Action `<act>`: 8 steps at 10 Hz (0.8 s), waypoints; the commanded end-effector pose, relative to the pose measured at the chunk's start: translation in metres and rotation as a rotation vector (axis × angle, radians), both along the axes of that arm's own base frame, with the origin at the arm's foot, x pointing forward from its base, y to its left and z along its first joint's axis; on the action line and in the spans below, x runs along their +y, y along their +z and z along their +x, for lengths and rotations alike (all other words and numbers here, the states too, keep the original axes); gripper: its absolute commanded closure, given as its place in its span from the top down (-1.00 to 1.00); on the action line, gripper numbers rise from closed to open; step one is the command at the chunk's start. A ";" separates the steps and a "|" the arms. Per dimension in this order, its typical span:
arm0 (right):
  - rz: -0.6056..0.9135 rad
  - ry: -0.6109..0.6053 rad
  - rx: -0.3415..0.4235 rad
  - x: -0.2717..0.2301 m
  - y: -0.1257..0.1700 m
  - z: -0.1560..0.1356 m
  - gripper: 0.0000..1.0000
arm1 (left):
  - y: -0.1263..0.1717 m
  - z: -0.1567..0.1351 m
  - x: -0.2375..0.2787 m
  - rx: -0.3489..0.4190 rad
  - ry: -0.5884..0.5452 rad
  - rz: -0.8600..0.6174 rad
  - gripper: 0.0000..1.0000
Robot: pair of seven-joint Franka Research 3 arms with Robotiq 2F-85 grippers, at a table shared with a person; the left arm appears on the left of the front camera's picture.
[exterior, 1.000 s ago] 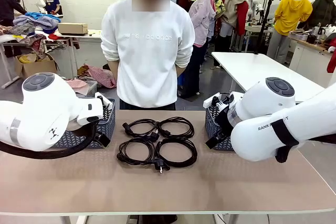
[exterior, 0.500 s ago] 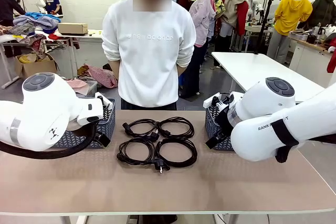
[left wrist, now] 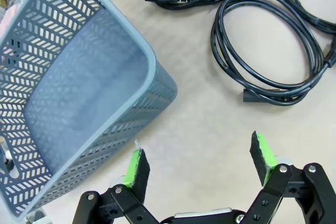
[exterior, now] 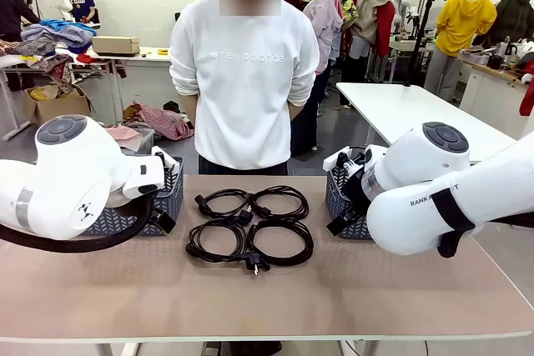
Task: Organize the cables according to human instructions.
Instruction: Pick up a bundle of cables and place it in the basket indicated by the human.
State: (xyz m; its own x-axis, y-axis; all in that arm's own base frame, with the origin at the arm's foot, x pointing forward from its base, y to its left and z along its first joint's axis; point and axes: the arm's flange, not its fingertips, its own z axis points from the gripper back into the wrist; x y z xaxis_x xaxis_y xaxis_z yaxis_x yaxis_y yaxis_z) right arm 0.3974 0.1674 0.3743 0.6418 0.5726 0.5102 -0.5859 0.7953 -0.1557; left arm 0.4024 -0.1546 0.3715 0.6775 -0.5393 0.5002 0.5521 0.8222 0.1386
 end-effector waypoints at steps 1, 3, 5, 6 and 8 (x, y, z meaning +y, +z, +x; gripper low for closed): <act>0.042 0.064 -0.014 -0.015 0.026 0.007 1.00 | 0.022 -0.004 0.014 -0.019 -0.042 -0.004 1.00; 0.098 0.149 -0.018 -0.033 0.051 0.011 1.00 | 0.045 -0.009 0.029 -0.023 -0.163 -0.024 1.00; 0.093 0.194 -0.033 -0.049 0.064 0.015 1.00 | 0.055 -0.014 0.052 -0.007 -0.256 -0.080 1.00; 0.115 0.233 -0.039 -0.059 0.069 0.017 1.00 | 0.058 -0.020 0.068 -0.002 -0.308 -0.097 1.00; 0.142 0.276 -0.054 -0.077 0.079 0.018 1.00 | 0.066 -0.029 0.101 -0.018 -0.346 -0.141 1.00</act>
State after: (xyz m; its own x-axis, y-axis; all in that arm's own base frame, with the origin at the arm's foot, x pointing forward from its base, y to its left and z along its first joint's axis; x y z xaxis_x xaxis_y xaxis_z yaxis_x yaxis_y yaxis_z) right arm 0.4067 0.0981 0.4552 0.4805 0.6378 0.6019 -0.7365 0.6661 -0.1179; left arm 0.3884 -0.0773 0.4454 0.4739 -0.6692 0.5723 0.7835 0.6171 0.0728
